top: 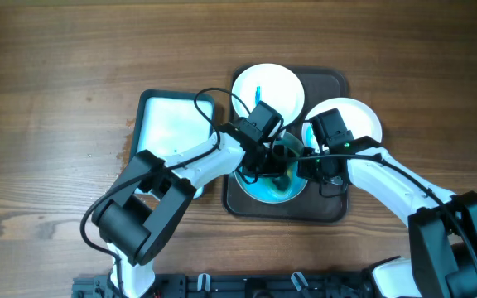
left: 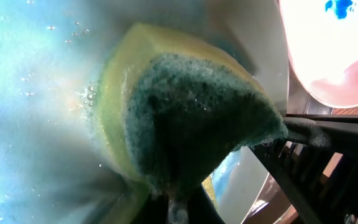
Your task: Clean dirty plates on tray and stack at the side
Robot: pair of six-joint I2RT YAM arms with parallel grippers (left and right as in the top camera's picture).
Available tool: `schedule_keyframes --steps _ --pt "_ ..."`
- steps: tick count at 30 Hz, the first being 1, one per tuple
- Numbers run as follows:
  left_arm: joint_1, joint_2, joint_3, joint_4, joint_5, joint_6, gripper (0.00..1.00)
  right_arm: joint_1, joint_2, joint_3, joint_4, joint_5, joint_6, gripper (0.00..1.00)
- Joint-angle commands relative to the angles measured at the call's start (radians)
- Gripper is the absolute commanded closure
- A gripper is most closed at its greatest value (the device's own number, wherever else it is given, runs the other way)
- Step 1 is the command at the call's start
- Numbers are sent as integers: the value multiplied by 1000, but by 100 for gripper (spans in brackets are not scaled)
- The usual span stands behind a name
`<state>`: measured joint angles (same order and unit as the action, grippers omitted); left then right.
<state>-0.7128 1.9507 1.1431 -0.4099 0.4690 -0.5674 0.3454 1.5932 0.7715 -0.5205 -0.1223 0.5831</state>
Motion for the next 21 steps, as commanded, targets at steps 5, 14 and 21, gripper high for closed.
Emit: schedule_keyframes --steps 5,14,21 --pt "83 18 -27 -296 -278 -12 96 4 17 -4 5 18 22 96" --pt "105 -188 -26 -320 -389 -1 96 4 17 -4 -11 10 21 96" --pt "204 -509 -24 -343 -223 4 96 4 17 -4 -16 10 18 96"
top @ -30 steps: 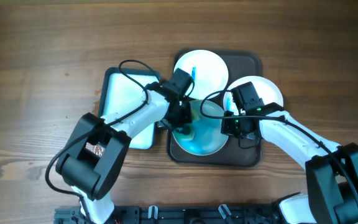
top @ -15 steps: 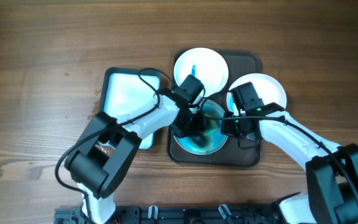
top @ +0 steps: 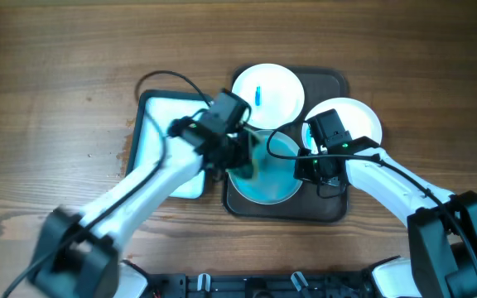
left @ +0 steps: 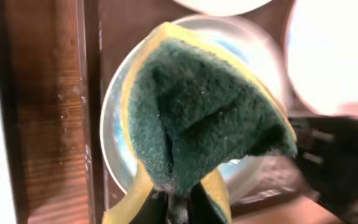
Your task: Clean dirty plates on tray and stack at the side
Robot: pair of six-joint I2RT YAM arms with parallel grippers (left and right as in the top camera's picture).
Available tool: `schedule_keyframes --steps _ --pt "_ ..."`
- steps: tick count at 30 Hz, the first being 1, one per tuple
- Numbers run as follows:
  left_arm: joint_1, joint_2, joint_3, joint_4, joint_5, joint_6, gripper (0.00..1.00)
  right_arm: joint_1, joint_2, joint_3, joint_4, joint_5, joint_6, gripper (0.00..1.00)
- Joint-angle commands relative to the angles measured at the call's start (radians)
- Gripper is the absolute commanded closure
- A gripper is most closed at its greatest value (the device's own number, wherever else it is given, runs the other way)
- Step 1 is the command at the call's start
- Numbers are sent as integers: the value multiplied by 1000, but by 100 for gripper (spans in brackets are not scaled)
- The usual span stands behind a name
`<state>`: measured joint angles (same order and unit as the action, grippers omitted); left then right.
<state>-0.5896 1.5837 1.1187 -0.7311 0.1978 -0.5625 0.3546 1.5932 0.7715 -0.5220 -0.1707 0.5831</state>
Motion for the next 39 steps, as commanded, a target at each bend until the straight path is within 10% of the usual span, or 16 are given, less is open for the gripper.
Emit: schedule_keyframes --steps 1,9,22,32,39 --pt "133 -187 1 -40 39 14 96 -5 17 -4 -19 58 3 96" --pt "359 -93 -185 -10 -244 114 96 -5 18 -5 44 58 -146 96" --pt "501 -299 -18 -156 -89 106 0 -2 -43 381 -437 92 -269 96" --pt "767 -560 -19 -233 34 106 0 335 24 561 1 349 -322 96" --pt "766 -581 -19 -274 34 107 0 551 105 561 367 816 -710 96"
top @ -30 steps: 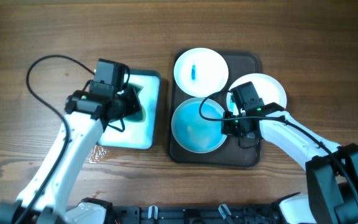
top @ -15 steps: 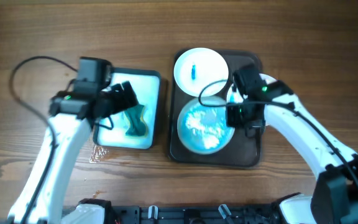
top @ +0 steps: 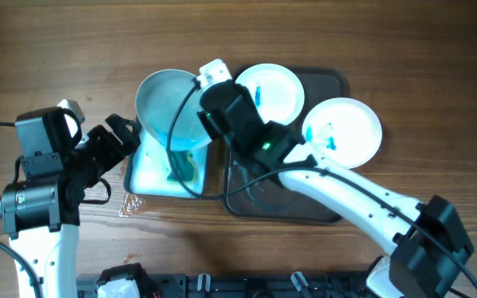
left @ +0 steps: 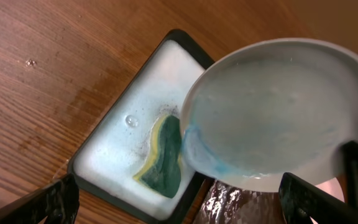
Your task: Clean dirty plates on tray and stack at the side
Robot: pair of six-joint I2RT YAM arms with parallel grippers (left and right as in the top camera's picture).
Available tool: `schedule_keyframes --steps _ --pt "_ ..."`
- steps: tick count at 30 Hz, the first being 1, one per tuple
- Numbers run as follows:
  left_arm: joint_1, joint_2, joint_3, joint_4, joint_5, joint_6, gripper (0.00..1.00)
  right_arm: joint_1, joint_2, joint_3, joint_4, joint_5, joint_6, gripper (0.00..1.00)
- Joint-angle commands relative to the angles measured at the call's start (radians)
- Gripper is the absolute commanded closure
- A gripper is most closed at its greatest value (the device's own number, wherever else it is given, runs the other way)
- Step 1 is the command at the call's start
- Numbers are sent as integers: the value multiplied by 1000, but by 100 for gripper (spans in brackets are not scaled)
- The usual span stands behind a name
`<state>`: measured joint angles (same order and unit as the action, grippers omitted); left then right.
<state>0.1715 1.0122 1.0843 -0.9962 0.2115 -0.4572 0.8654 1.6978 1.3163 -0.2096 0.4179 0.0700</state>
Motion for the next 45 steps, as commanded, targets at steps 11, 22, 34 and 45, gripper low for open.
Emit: schedule_keyframes --steps 11,22,34,45 --pt "5 -9 16 -8 20 2 0 172 0 16 183 492 -490 96" --pt "5 -9 16 -8 20 2 0 181 0 16 253 502 -644 96" --pt "5 -9 16 -8 20 2 0 196 0 16 418 584 -777 96" --pt "5 -9 16 -8 20 2 0 196 0 16 418 580 -777 96"
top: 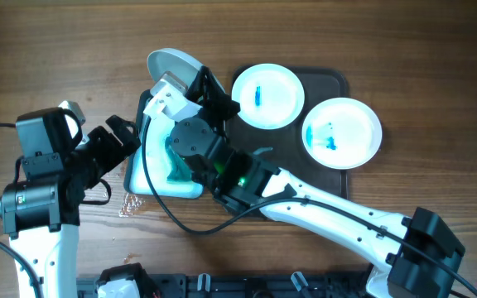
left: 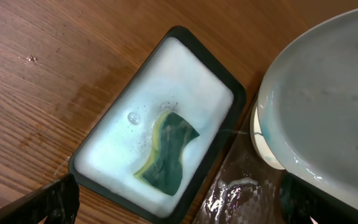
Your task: Clean dirty plates on tray and stack at the side
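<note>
My right gripper [top: 195, 85] is shut on the rim of a wet white plate [top: 171, 64], holding it tilted above the far end of the soapy tub [top: 149, 178]. The left wrist view shows that plate [left: 328, 106] glistening at the right, with a trace of blue at its lower edge. The yellow-green sponge [left: 169, 152] lies in the tub's foam. At the tub's left, my left gripper [top: 121, 139] is open and holds nothing. Two white plates smeared with blue, one [top: 267, 95] and the other [top: 342, 132], rest on the brown tray [top: 325, 207].
The right arm stretches from the lower right across the brown tray to the tub. Water drops lie on the wood in front of the tub's left corner. The tray's front left part [left: 241, 193] is wet and bare. Bare wood surrounds the tub and tray.
The plate in my right gripper has gone from lying face up over the tub's far half to standing tilted beyond the tub's far end. The left arm and sponge have not moved.
First my left gripper pressed the sponge on a blue-smeared plate on the tray while the right gripper was at its rim. Then the sponge was at the plate's left edge. Later it lay in the tub, left gripper open, right gripper holding the plate over the tub, now tilted.
</note>
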Robot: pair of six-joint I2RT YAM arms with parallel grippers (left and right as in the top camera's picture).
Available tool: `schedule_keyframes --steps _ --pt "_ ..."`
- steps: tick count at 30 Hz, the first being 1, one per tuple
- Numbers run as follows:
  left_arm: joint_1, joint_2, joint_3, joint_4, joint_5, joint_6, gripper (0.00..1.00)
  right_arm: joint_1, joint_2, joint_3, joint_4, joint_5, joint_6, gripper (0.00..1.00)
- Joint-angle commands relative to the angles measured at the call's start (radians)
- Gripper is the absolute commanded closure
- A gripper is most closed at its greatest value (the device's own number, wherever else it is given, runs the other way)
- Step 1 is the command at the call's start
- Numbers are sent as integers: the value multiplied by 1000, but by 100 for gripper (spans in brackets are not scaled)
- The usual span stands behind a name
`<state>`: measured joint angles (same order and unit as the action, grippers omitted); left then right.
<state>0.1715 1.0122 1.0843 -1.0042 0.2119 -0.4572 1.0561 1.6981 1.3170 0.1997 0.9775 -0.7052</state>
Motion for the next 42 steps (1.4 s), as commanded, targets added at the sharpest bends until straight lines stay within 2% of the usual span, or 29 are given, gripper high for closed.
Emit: schedule_keyframes --steps 1,9,10,11,12,13,14,15,16,17,18,21,24,27,29,32,34,35,39,42 --pt "5 -9 16 0 19 2 0 5 0 15 9 20 -2 96" --pt "5 -9 16 0 19 2 0 5 0 15 8 20 13 96" --pt "5 -9 16 0 19 2 0 4 0 15 -3 16 56 96" --pt "5 -9 16 0 19 2 0 4 0 14 -66 -43 204 95" --pt "5 -9 16 0 19 2 0 4 0 14 -166 -182 246 96" --pt "5 -9 16 0 19 2 0 -1 4 14 -222 -187 211 96" --pt "5 -9 16 0 19 2 0 -19 12 14 -177 8 314 96" --pt "5 -9 16 0 19 2 0 -26 13 14 -158 56 413 96" --pt "5 -9 16 0 19 2 0 -23 11 14 -175 -75 319 96" --pt "5 -9 16 0 19 2 0 -19 13 14 -142 -20 237 96" --pt "5 -9 16 0 19 2 0 -22 13 14 -94 50 275 96" --pt "5 -9 16 0 19 2 0 -8 10 14 -89 -5 290 96" --pt "5 -9 16 0 19 2 0 -13 10 14 -174 -21 563 96" --pt "5 -9 16 0 19 2 0 -43 9 14 -394 -284 932 96" --pt "5 -9 16 0 19 2 0 -100 -25 14 -508 -462 1093 96" --pt "5 -9 16 0 19 2 0 -343 -179 14 -681 -807 1314 96" --pt "5 -9 16 0 19 2 0 -583 -279 14 -797 -1023 1336 96" --pt "5 -9 16 0 19 2 0 -702 -314 14 -856 -1072 1333 96" --pt "5 -9 16 0 19 2 0 -1202 -337 14 -1067 -1072 1225 96" --pt "5 -9 16 0 19 2 0 -1447 -265 14 -1123 -969 1230 96"
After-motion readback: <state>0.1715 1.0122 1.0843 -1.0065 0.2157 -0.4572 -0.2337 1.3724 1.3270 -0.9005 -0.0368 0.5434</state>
